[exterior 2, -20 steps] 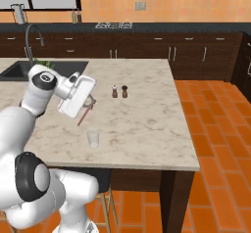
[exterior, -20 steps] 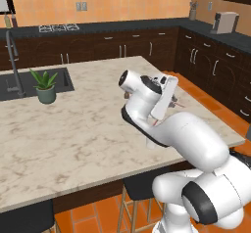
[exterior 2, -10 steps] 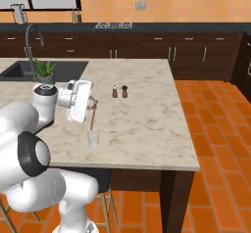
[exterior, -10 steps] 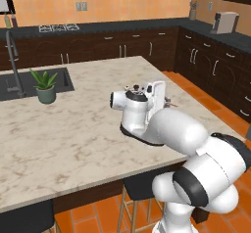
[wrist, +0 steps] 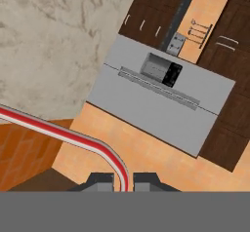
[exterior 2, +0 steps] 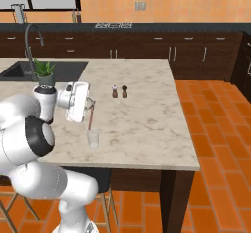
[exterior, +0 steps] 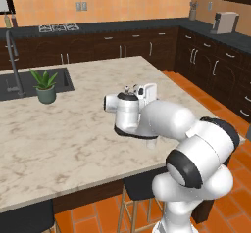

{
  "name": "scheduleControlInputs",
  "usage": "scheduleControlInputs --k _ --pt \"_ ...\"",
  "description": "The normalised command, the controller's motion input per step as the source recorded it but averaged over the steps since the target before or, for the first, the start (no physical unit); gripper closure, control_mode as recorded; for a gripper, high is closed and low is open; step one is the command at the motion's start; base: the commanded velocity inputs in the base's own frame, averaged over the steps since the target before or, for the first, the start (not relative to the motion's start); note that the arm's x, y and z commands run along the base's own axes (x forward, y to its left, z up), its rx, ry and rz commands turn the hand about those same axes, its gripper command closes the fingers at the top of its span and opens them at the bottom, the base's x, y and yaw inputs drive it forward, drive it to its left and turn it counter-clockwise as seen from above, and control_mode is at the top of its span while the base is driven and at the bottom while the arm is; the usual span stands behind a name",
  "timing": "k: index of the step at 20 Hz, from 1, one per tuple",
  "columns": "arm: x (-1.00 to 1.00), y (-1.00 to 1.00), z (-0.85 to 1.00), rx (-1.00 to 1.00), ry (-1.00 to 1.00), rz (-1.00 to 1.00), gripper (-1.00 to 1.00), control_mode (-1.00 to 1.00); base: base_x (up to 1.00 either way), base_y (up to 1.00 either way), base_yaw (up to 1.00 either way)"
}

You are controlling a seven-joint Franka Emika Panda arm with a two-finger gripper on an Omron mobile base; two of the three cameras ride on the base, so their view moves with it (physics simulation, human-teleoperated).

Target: Take a straw from the drawer in front and place it inside the glass cup on the dining counter.

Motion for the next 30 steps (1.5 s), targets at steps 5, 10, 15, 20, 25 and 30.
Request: scheduleControlInputs --k 5,10,15,20,25,30 --pt "0.19 0.00 -0.22 -0.09 0.00 0.00 1.00 -1.00 0.00 0.00 0.00" --pt "0.24 0.00 -0.18 -0.03 0.00 0.00 1.00 -1.00 0.00 0.00 0.00" --pt "0.31 0.00 -0.14 0.00 0.00 0.00 1.00 -1.00 0.00 0.00 0.00" --pt "0.16 0.00 -0.16 0.00 0.00 0.00 1.00 -1.00 0.00 0.00 0.00" --pt "-0.41 0.00 -0.13 0.00 0.00 0.00 1.00 -1.00 0.00 0.00 0.00" --pt "-0.31 0.00 -0.22 0.00 0.01 0.00 1.00 -1.00 0.00 0.00 0.00"
